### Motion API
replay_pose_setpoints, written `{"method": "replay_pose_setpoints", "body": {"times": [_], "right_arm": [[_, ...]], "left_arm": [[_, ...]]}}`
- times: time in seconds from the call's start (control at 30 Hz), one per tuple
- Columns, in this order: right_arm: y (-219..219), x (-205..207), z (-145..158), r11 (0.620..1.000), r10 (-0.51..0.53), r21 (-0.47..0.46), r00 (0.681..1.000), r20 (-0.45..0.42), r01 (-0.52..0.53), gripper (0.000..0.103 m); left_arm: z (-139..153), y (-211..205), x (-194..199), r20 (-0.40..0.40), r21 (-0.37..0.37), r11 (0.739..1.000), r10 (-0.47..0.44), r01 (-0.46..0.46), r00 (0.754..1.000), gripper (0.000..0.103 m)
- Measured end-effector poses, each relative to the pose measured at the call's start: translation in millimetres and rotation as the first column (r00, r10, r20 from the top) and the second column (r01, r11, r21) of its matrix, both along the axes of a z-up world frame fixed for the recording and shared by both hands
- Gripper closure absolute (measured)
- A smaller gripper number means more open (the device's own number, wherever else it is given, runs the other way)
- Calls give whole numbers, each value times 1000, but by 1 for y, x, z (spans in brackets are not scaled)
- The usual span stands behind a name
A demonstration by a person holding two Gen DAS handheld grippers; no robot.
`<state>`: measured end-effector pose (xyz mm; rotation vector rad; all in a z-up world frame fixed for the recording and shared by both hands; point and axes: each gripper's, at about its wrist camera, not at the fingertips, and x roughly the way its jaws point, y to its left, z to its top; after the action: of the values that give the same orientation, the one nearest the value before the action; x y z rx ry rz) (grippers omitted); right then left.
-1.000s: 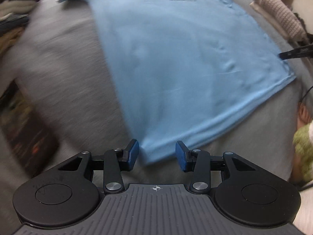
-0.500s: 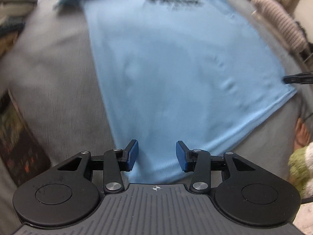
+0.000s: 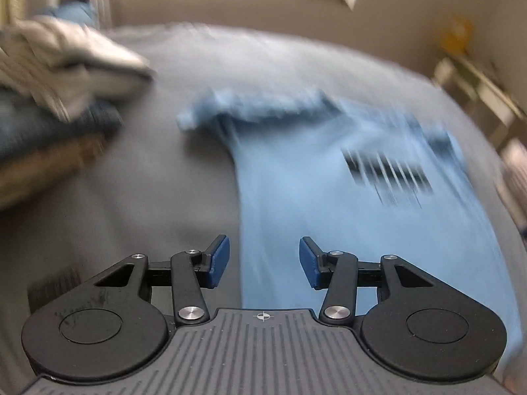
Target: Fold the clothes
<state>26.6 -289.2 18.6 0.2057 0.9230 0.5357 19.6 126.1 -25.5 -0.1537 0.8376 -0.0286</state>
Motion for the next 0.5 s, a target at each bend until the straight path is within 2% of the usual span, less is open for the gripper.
{"method": "replay_pose_setpoints", "body": {"times": [0.03,0.1,0.17,0.23,0.3,0.43,0.5], "right_arm": [[19,13,4,999,31,17,999,10,-31,84],[57,39,13,995,91,49,995,31,-93,84],[95,59,20,987,144,70,988,48,-147,84],[132,84,22,980,184,71,982,42,-187,83],[165,109,20,977,199,78,980,2,-198,83],[221,161,2,979,200,76,972,-125,-191,83],[252,178,1,969,247,29,963,-113,-245,83]], "left_arm": [[1,2,9,32,21,999,36,-37,999,55],[1,14,28,53,9,993,119,-120,991,55],[-4,29,44,60,-55,980,192,-189,979,55],[-13,37,60,69,-77,967,249,-243,966,55],[-19,46,73,63,-82,956,286,-281,956,55],[-27,68,96,5,-80,951,301,-300,954,55],[-30,79,103,-21,-86,948,305,-306,952,55]]}}
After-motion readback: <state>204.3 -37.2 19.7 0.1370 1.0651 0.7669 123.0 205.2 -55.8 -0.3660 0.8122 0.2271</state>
